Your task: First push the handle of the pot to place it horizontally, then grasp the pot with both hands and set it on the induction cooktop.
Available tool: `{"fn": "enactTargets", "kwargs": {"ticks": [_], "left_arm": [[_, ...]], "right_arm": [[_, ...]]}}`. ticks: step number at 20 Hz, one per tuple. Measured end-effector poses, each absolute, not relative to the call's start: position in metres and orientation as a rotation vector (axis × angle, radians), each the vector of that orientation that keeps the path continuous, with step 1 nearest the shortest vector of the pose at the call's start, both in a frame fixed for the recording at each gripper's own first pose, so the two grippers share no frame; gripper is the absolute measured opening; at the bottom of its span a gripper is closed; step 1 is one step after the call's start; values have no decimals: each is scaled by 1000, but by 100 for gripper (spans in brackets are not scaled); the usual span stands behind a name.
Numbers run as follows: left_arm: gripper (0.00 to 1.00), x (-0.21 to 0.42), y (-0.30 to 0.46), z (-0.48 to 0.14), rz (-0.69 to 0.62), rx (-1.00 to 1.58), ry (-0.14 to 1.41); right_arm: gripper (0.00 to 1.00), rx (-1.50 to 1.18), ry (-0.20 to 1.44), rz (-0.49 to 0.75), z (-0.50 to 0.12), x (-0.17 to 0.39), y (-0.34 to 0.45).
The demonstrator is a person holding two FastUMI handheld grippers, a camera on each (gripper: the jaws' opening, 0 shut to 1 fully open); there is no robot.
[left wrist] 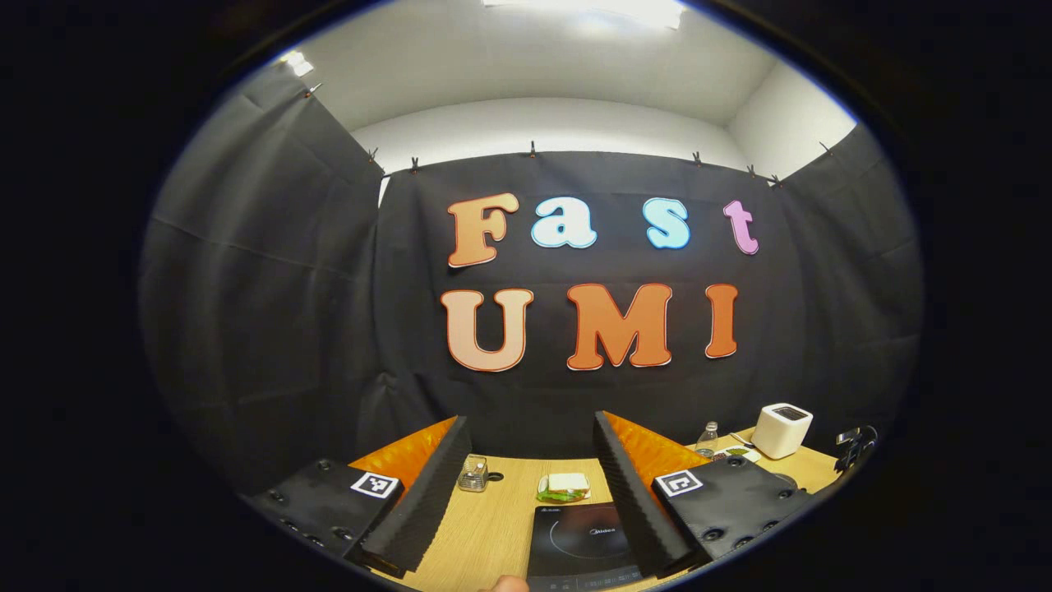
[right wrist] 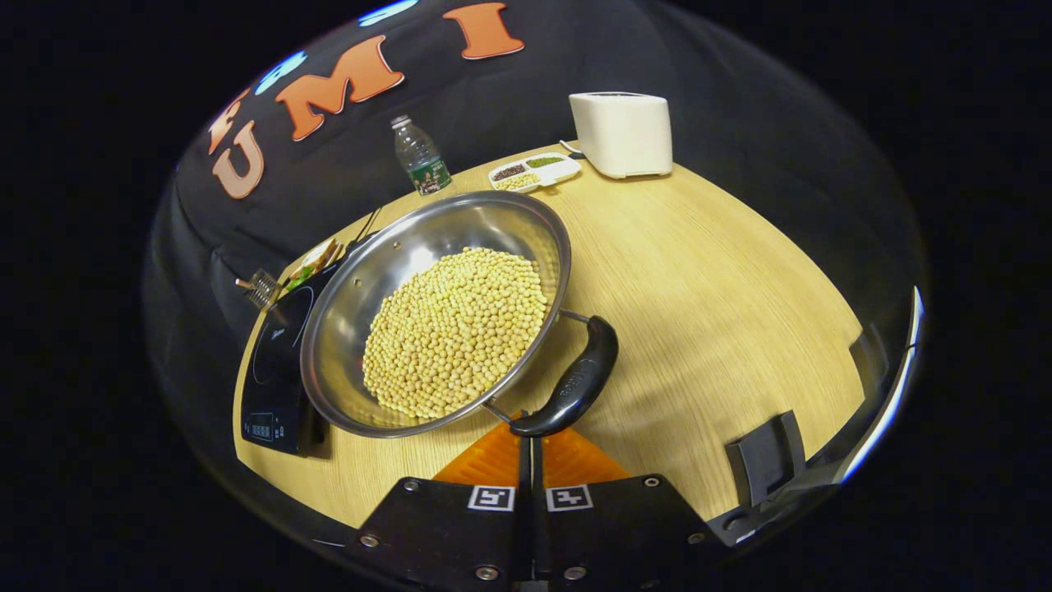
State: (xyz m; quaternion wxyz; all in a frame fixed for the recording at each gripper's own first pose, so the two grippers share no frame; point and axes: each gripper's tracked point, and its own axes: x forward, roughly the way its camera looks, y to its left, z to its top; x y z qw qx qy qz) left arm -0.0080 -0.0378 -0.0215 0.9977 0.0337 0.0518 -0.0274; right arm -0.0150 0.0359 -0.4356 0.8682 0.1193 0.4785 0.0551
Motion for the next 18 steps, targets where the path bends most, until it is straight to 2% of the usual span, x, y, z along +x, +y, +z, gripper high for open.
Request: {"fn": "enactTargets", "kwargs": {"ticks": [18], "left_arm": [[98, -2, -41, -20, -52, 77, 103]], "right_arm": [[0, 293, 973, 6, -440, 32, 2]]}}
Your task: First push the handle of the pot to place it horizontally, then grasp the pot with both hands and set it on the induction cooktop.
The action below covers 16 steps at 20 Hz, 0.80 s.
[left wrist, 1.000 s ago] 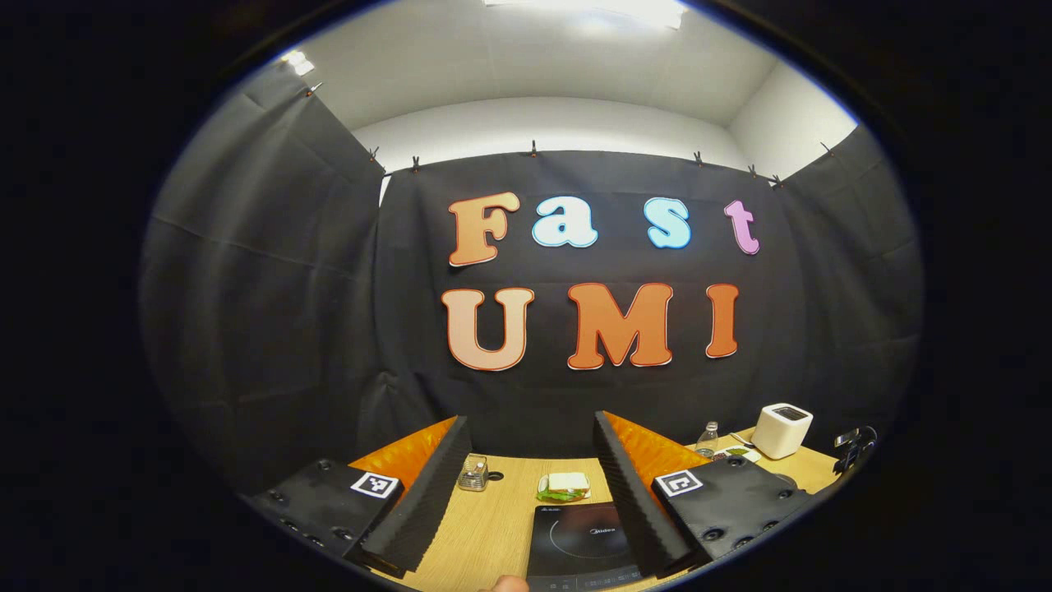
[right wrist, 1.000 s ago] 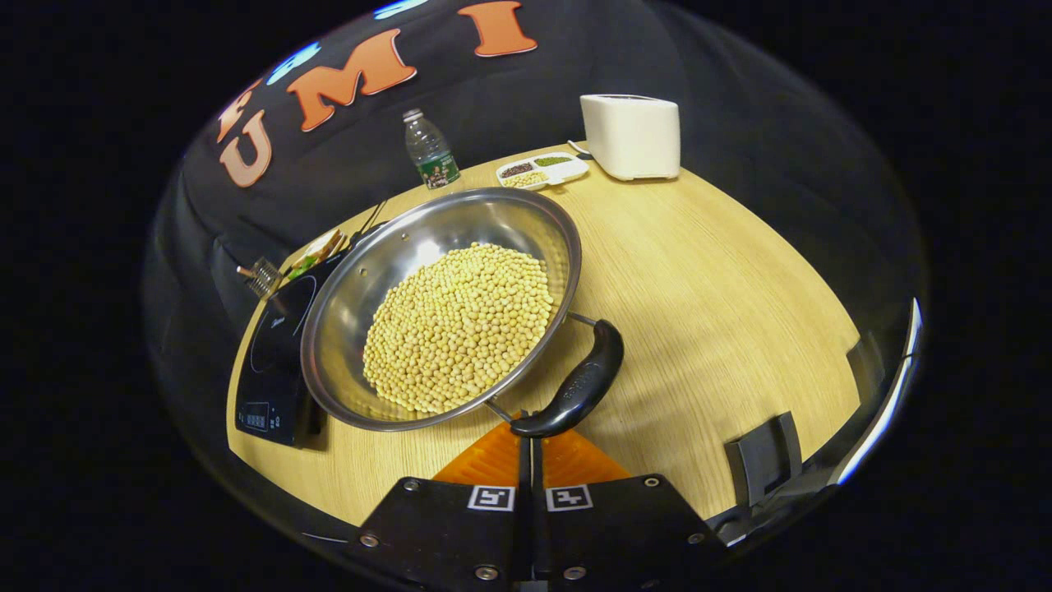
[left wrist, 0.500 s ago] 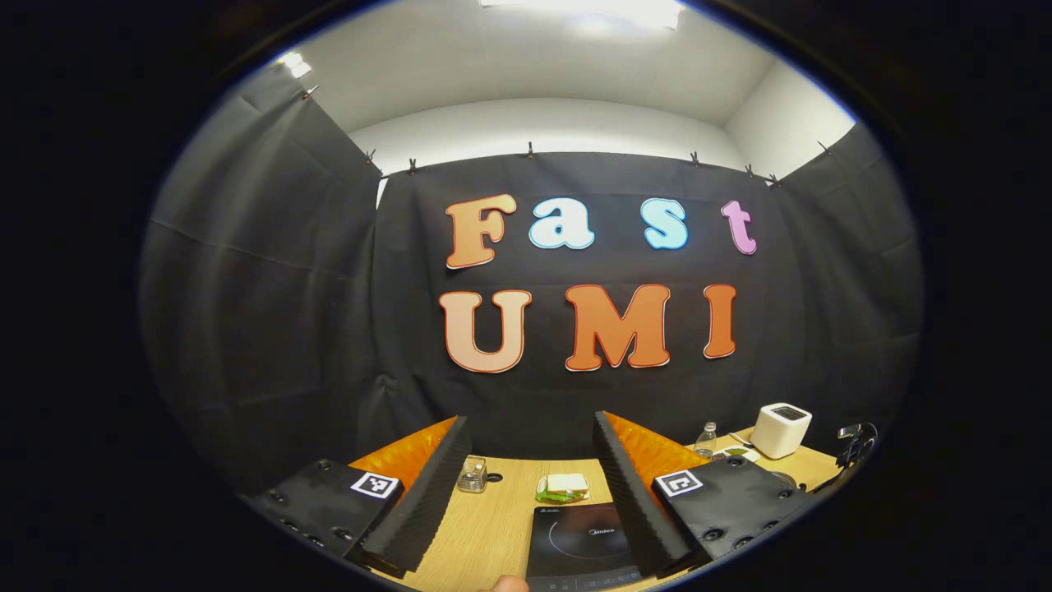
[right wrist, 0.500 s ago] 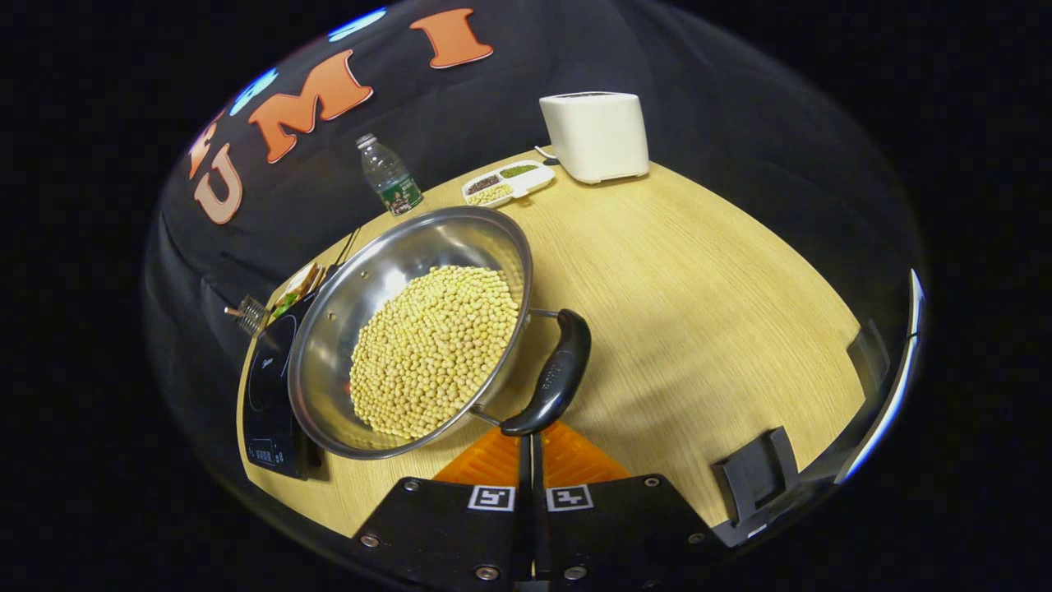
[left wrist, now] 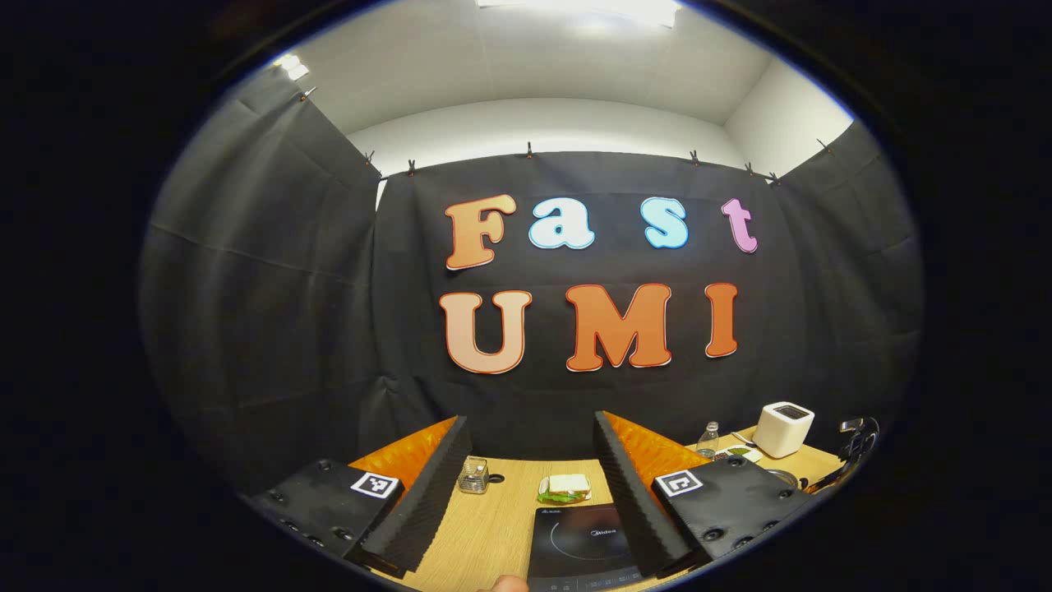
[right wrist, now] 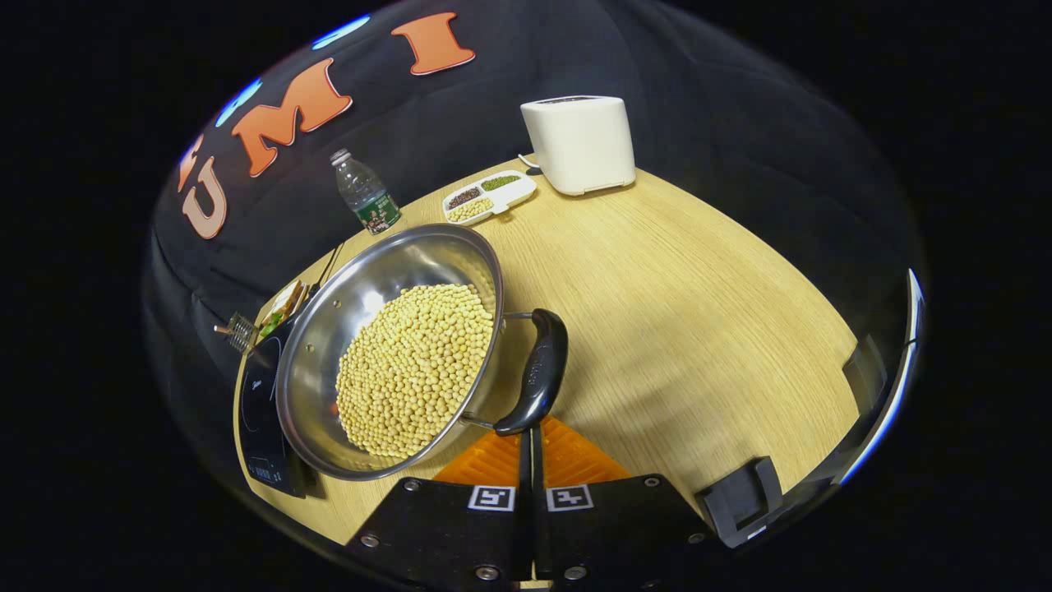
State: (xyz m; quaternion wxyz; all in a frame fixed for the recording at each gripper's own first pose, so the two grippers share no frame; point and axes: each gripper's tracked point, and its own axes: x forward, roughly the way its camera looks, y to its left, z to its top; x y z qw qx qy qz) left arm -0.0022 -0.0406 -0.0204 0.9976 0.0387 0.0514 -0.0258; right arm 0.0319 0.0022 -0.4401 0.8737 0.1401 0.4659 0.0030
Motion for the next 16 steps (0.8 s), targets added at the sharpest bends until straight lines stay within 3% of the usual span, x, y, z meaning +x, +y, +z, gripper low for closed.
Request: {"fn": "enactTargets", "kwargs": {"ticks": [16], "left_arm": [[99, 16, -40, -30, -26, 83, 123]], "right_arm": [[0, 316, 964, -15, -443, 73, -11]]}}
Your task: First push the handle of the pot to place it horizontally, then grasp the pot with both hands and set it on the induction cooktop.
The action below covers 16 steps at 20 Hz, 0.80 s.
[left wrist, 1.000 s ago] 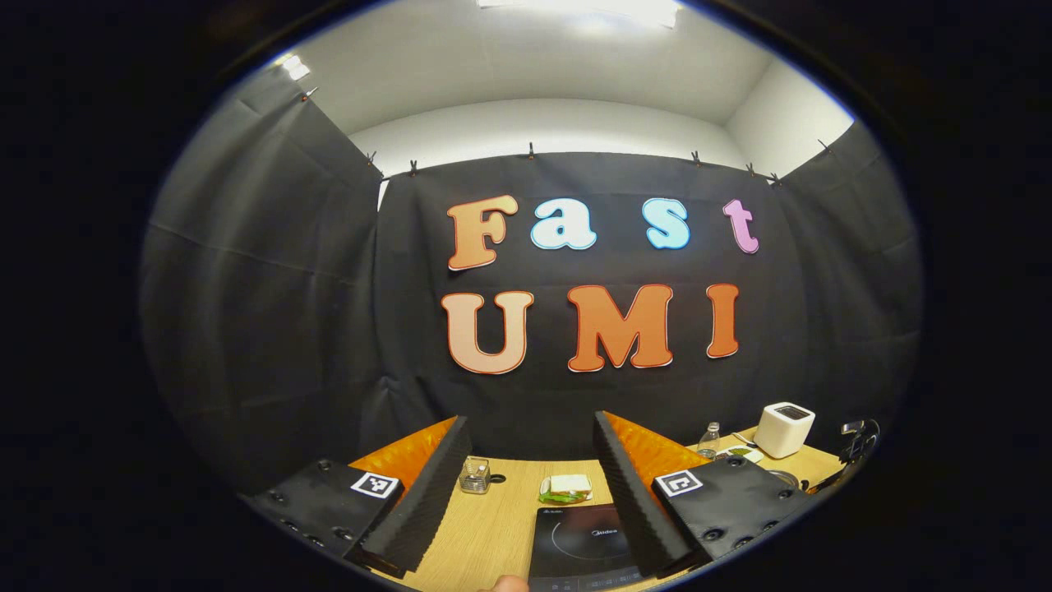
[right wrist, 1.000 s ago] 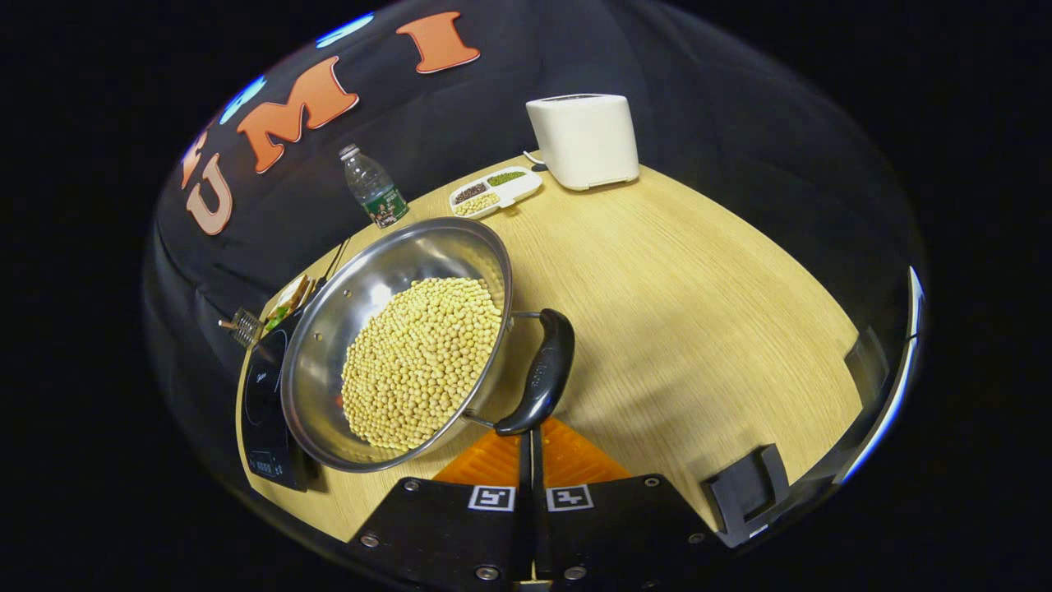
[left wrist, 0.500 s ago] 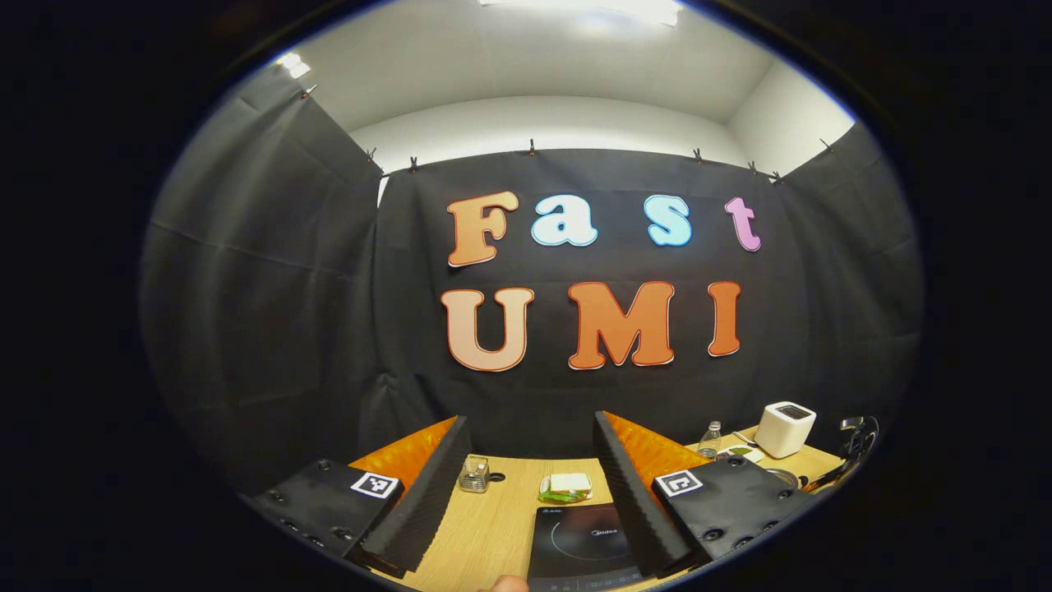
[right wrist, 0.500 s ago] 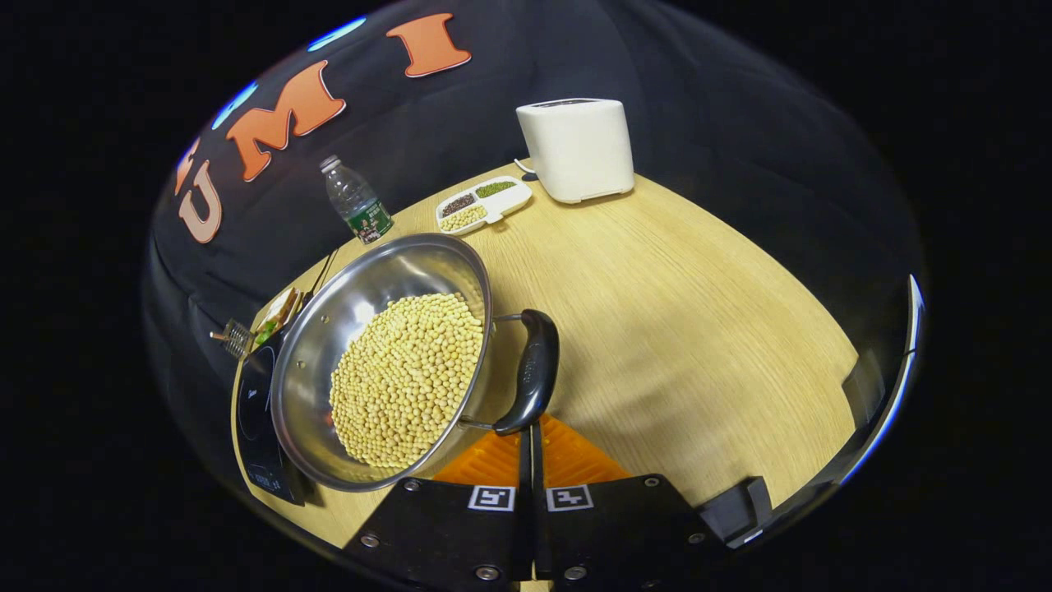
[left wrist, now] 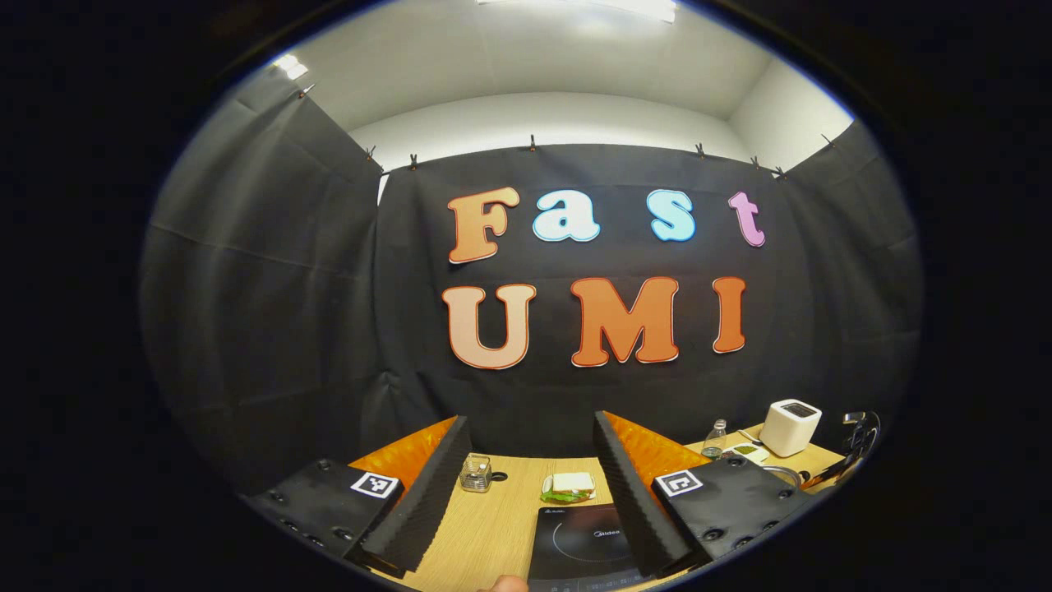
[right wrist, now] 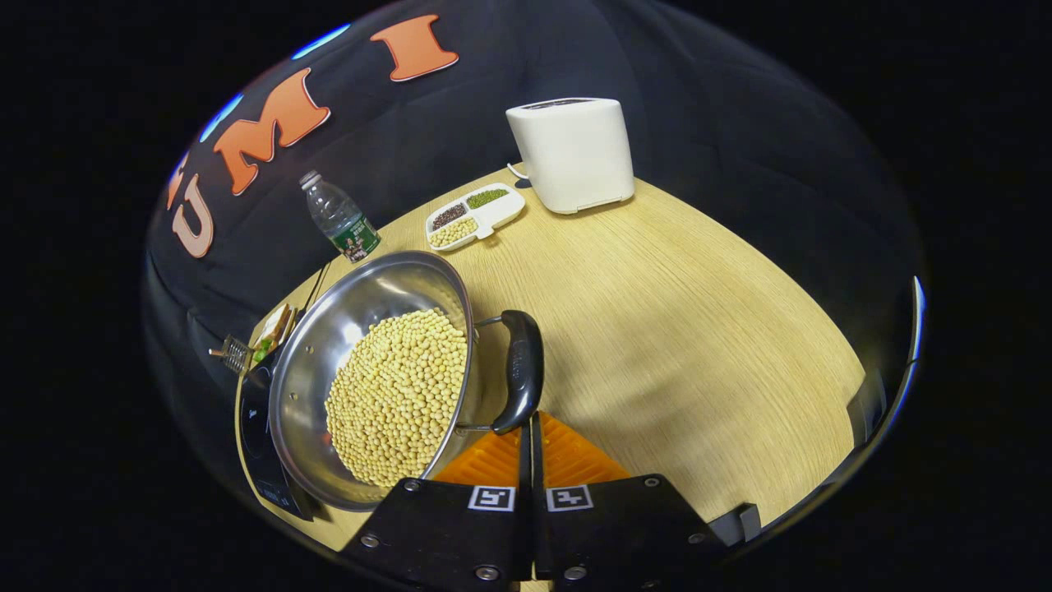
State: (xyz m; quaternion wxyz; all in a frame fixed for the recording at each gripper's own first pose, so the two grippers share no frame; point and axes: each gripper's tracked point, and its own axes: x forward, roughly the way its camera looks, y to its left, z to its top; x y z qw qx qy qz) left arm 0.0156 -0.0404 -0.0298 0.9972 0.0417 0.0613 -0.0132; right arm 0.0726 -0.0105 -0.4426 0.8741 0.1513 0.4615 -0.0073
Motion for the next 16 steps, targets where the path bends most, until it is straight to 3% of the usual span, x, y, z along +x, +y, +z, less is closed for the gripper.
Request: {"fn": "enactTargets", "kwargs": {"ticks": [16], "left_arm": [[98, 37, -50, -50, -24, 98, 143]], "right_arm": [[0, 336, 966, -36, -448, 111, -14]]}}
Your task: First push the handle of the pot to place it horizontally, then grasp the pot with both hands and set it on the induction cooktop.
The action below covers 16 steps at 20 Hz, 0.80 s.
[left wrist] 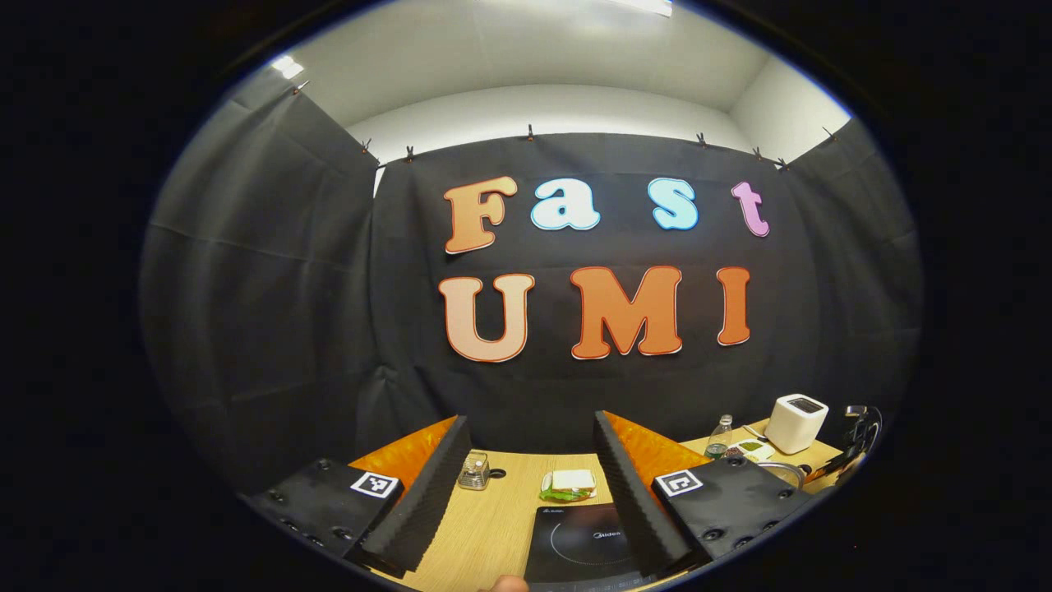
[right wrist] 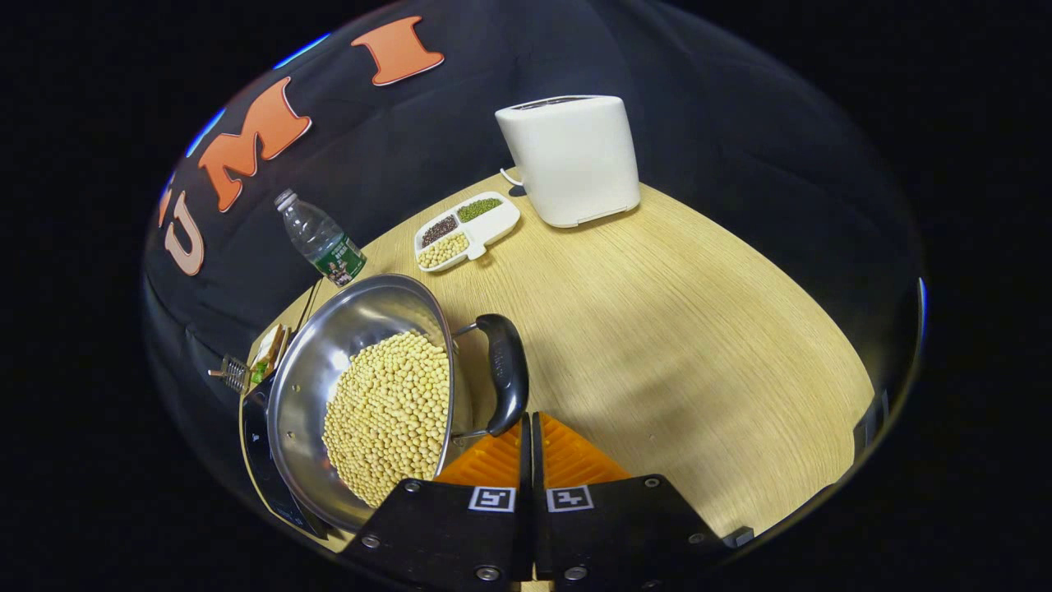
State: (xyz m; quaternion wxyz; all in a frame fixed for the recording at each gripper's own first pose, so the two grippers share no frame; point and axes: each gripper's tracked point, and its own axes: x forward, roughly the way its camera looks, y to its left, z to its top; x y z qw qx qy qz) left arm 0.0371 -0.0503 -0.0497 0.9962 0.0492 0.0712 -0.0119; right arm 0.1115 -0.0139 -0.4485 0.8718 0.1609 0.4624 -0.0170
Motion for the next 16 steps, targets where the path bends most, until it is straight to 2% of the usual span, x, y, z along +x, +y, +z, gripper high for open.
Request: {"fn": "enactTargets", "kwargs": {"ticks": [8, 16], "left_arm": [[98, 41, -62, -60, -28, 95, 140], [99, 48, -118, -114, -129, 39, 225]], "right_arm": [[0, 342, 967, -53, -452, 129, -13], [0, 292, 947, -62, -454, 148, -13]]}}
